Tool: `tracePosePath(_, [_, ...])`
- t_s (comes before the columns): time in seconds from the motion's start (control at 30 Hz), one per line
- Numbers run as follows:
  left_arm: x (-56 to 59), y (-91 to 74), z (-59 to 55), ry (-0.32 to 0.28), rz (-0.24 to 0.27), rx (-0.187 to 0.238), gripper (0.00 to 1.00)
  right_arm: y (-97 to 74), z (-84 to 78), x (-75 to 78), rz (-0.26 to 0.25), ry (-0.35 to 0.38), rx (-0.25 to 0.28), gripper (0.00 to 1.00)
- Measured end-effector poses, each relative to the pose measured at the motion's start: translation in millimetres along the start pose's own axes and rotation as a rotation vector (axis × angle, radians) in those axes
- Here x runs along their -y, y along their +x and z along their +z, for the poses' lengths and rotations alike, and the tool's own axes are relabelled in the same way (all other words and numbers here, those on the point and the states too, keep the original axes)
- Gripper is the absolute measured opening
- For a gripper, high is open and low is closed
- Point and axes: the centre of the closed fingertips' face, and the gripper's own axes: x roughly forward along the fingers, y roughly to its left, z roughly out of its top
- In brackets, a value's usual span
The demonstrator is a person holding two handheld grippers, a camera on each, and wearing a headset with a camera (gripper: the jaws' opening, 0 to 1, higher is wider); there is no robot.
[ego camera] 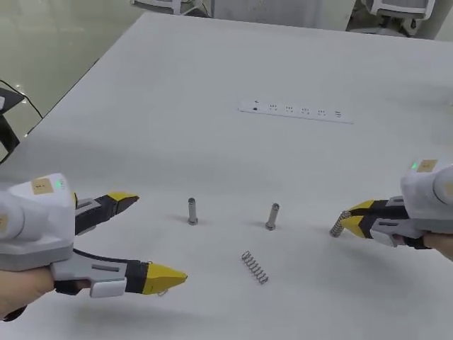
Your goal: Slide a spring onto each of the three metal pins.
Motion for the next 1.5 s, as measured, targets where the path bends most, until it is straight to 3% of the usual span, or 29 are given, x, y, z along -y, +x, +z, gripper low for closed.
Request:
tracePosePath(0.53, [4.7, 1.8, -0.6, 0.000, -0.013, -0.003, 0.98, -0.1, -2.4, -0.5, 0.014, 0.011, -0.016, 0.09])
tracePosePath(0.87, [4.2, 1.8, 0.4, -0.007, -0.010, 0.004, 0.98, -0.7, -2.1, 3.1, -0.007, 0.020, -0.010, 0.19])
tracePosePath(1.03, [3.6, 2.1, 0.5, -0.011, -0.008, 0.005, 0.98, -5.9, 4.0, 6.2, -0.021, 0.060, 0.031, 0.21])
tracePosePath(1.5, [3.7, 1.2, 1.5, -0.015, -0.004, 0.013, 0.98, -20.1, 7.6, -8.8, -0.029, 0.096, 0.091, 0.23])
